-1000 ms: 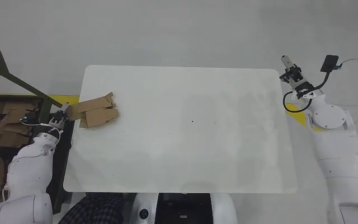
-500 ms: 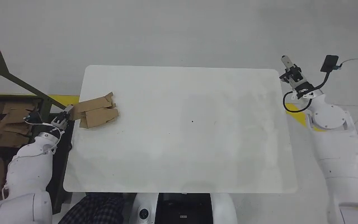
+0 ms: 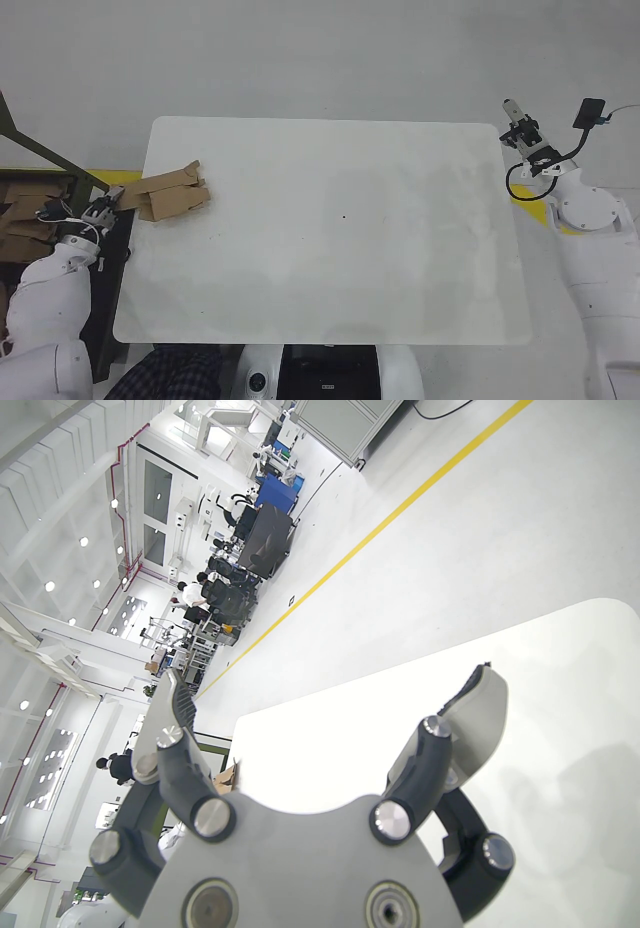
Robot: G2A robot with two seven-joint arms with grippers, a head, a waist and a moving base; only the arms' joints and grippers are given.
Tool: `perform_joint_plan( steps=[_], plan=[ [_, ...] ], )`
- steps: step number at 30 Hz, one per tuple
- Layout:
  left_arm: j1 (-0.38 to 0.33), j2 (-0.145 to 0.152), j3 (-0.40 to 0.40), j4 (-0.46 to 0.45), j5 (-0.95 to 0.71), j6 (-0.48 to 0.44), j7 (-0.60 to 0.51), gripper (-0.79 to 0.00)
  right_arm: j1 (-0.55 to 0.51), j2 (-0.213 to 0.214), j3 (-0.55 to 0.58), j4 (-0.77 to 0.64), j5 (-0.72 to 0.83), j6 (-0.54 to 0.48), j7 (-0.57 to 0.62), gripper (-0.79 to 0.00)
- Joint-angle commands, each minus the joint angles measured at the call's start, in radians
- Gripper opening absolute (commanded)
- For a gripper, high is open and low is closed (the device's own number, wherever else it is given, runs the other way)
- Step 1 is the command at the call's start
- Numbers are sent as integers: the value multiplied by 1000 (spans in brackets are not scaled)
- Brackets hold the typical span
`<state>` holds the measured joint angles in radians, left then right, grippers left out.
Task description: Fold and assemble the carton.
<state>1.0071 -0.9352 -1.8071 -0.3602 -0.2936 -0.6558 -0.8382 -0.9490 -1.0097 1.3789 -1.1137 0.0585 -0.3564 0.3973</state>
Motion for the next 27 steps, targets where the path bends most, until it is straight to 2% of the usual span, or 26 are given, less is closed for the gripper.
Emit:
perform_joint_plan(
  steps=[1,9,14,20,27],
  plan=[
    [0,2,-12,-6,-36,4,-24,-785,0,0,0,0,0,0,0,0],
    [5,9,-54,-68,-168,24,-134,-785,0,0,0,0,0,0,0,0],
    [7,1,-49,-139,-235,44,-203,-785,0,0,0,0,0,0,0,0],
    [8,-20,-8,-254,-296,80,-258,-785,0,0,0,0,0,0,0,0],
    [12,-51,81,-413,-326,124,-256,-785,0,0,0,0,0,0,0,0]
  ],
)
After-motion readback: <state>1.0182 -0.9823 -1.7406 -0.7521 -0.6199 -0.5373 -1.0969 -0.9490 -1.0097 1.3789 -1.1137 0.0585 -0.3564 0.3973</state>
